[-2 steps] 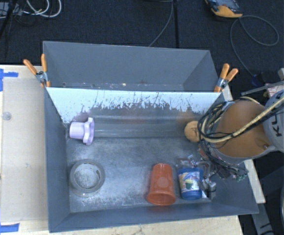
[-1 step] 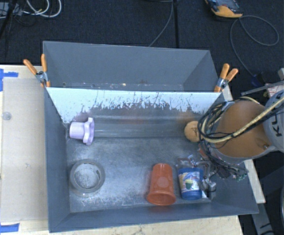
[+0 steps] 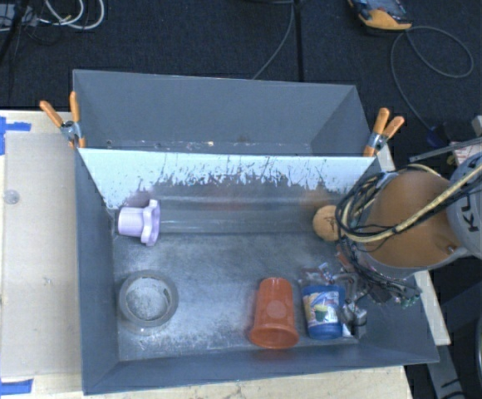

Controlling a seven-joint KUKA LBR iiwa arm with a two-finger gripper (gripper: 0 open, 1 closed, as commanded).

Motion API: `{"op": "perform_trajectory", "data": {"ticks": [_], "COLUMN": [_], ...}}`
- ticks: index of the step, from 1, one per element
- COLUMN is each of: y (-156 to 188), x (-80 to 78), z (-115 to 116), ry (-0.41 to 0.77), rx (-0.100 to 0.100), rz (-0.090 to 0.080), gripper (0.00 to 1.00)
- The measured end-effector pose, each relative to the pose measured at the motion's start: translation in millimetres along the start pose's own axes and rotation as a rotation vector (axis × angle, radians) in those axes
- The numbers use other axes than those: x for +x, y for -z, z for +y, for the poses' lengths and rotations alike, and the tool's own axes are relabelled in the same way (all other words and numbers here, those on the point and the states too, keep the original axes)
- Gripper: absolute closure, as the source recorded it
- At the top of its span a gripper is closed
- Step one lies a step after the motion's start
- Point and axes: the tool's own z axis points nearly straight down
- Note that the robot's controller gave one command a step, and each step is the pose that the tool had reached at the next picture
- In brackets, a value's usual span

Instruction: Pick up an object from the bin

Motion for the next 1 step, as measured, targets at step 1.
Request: {"op": "perform_trajectory", "data": {"ticks": [1], "y": [0.5], "x": [3.0], "z": [-3.6], "ry": [0.395], "rx": [0.014], "rz": [-0.021], "gripper": [1.00]}}
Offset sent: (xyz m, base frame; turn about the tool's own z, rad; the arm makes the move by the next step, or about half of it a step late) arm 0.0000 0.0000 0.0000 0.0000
